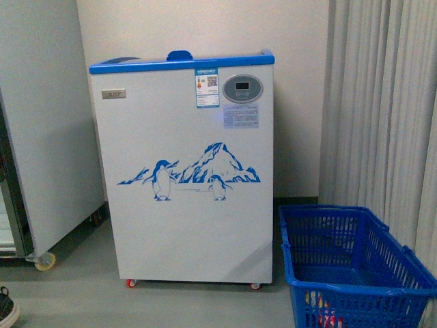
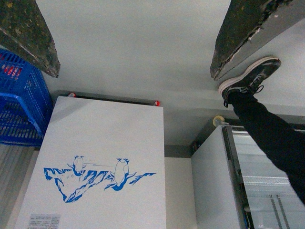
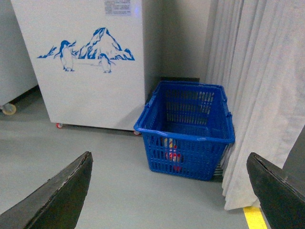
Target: Put drink in fridge
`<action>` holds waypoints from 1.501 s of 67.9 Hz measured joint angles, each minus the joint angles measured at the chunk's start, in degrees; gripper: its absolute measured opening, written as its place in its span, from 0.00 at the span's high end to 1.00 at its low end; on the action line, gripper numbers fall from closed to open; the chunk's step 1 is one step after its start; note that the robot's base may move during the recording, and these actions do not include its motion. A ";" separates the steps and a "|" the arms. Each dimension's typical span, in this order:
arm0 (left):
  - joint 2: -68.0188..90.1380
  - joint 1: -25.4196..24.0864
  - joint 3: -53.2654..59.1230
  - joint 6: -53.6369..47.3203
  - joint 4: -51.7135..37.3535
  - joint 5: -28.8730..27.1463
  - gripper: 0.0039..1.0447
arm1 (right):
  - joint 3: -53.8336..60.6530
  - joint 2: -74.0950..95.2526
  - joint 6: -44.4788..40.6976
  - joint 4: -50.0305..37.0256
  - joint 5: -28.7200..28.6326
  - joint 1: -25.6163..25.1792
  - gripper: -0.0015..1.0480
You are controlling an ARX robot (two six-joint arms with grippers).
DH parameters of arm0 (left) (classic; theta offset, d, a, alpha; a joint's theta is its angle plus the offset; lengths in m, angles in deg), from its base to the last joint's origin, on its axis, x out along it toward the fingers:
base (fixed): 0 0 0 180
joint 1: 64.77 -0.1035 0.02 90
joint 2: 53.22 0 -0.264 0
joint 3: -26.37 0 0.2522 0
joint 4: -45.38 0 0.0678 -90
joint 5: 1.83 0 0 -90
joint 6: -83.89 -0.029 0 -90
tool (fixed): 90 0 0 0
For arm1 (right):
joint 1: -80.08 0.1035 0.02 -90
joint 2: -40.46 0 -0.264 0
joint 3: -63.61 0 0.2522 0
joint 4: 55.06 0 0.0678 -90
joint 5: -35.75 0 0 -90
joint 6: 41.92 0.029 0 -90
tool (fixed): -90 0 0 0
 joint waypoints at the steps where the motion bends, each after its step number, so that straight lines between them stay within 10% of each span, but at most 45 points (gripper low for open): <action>1: 0.00 0.00 0.00 0.00 0.00 0.00 0.08 | 0.00 0.00 0.00 0.00 0.00 0.00 0.07; 102: 0.00 0.00 0.00 0.00 0.00 0.00 0.08 | 0.00 -0.04 0.00 0.00 -0.02 -0.02 0.07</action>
